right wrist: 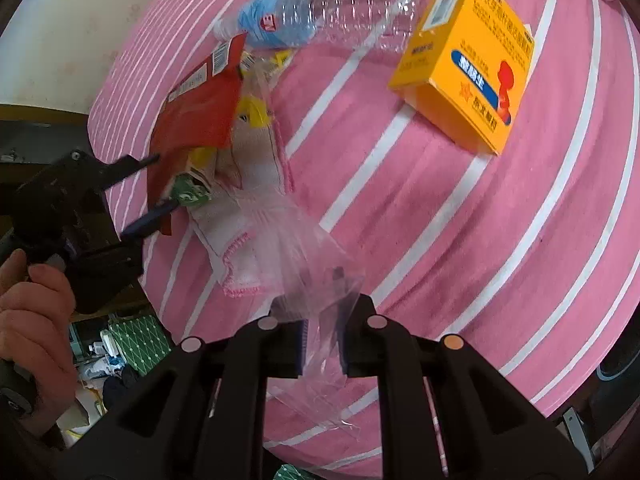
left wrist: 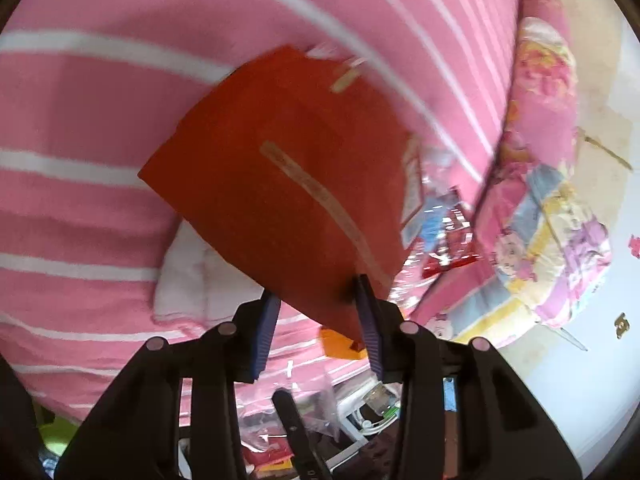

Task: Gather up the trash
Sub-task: 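Grasp the red paper bag with the left tool while the right holds the plastic bag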

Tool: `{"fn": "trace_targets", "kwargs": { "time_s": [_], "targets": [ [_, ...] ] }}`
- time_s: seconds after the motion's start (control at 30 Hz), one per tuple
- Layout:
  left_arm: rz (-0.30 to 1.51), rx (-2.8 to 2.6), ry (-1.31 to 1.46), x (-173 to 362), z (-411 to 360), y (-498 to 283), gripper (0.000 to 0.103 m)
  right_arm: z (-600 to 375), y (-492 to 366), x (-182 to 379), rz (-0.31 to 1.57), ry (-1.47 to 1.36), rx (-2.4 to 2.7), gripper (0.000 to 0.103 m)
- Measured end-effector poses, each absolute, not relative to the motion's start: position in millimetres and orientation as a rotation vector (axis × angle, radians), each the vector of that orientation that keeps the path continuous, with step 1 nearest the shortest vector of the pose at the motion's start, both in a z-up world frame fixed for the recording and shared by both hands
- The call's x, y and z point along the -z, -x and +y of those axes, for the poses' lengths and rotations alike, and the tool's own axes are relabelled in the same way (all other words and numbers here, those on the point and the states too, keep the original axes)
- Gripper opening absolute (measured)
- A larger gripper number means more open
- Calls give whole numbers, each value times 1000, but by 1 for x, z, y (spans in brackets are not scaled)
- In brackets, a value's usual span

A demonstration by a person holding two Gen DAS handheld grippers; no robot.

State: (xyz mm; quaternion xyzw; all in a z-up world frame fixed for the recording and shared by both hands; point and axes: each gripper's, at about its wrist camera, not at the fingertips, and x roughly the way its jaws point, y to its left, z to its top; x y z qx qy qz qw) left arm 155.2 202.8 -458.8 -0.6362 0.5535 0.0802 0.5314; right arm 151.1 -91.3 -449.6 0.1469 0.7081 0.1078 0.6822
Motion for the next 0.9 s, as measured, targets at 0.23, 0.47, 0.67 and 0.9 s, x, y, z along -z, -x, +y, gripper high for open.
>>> {"fn": "trace_targets", "kwargs": {
  "time_s": [0.23, 0.47, 0.67, 0.9],
  "targets": [
    [1271, -162, 1524, 448, 196, -187, 36, -85, -154, 447, 1580, -334, -245, 12],
    [1286, -177, 1434, 438, 192, -195, 7, -77, -157, 439, 1553, -334, -258, 12],
    [1317, -163, 1368, 408, 196, -178, 3, -76, -158, 406, 1520, -334, -266, 12],
    [1357, -104, 1247, 353, 190, -163, 3, -75, -158, 338, 1445, -308, -288, 12]
  ]
}}
